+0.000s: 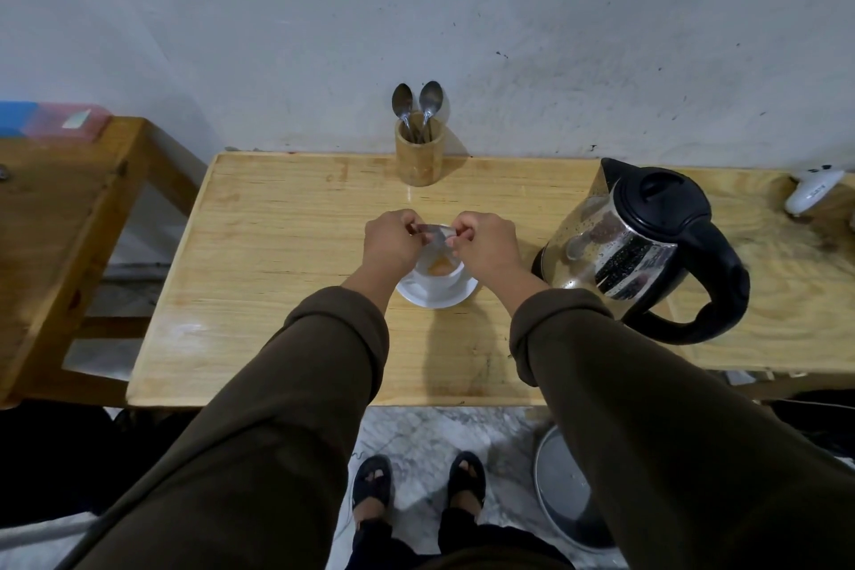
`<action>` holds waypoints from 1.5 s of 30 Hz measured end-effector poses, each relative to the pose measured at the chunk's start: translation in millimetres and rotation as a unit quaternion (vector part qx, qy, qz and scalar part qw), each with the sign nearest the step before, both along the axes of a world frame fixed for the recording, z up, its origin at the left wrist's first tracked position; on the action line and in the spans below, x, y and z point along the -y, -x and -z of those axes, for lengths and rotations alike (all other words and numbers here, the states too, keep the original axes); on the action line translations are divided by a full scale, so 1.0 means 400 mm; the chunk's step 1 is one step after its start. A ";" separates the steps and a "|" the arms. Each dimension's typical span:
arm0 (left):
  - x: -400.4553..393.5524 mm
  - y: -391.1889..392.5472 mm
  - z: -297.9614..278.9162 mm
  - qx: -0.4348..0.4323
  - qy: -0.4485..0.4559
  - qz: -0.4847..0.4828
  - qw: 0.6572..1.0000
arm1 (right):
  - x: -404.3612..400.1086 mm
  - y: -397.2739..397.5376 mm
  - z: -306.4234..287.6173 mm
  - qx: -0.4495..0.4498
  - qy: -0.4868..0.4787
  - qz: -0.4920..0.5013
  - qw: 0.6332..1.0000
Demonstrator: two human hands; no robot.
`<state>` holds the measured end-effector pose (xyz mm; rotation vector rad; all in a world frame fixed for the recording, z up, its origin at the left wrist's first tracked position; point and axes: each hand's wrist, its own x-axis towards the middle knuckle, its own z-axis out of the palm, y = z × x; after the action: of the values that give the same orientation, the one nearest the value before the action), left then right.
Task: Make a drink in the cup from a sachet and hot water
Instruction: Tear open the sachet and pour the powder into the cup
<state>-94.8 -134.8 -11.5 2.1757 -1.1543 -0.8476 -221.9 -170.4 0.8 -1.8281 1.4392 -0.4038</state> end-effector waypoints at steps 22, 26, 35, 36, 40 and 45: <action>-0.001 0.002 -0.006 0.128 -0.038 0.053 0.990 | 0.011 0.012 -0.016 -0.039 0.006 -0.027 0.999; -0.002 0.002 -0.005 0.138 -0.033 0.057 0.988 | 0.018 0.016 -0.014 -0.038 0.013 -0.023 0.999; -0.001 0.001 -0.019 0.093 -0.012 0.035 0.995 | 0.015 0.006 -0.007 -0.065 0.037 -0.030 0.997; -0.003 0.000 -0.022 0.090 -0.011 0.034 0.995 | 0.013 0.002 -0.005 -0.056 0.035 -0.026 0.997; -0.007 -0.001 -0.030 0.075 -0.003 0.032 0.997 | 0.005 -0.009 0.000 -0.032 0.024 -0.007 0.999; -0.011 -0.005 -0.031 0.088 0.008 0.037 0.995 | 0.004 -0.013 -0.004 -0.025 0.021 -0.006 0.999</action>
<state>-92.7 -130.4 1.0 2.2422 -1.3295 -0.6844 -216.8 -172.1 2.3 -1.8919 1.4638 -0.3884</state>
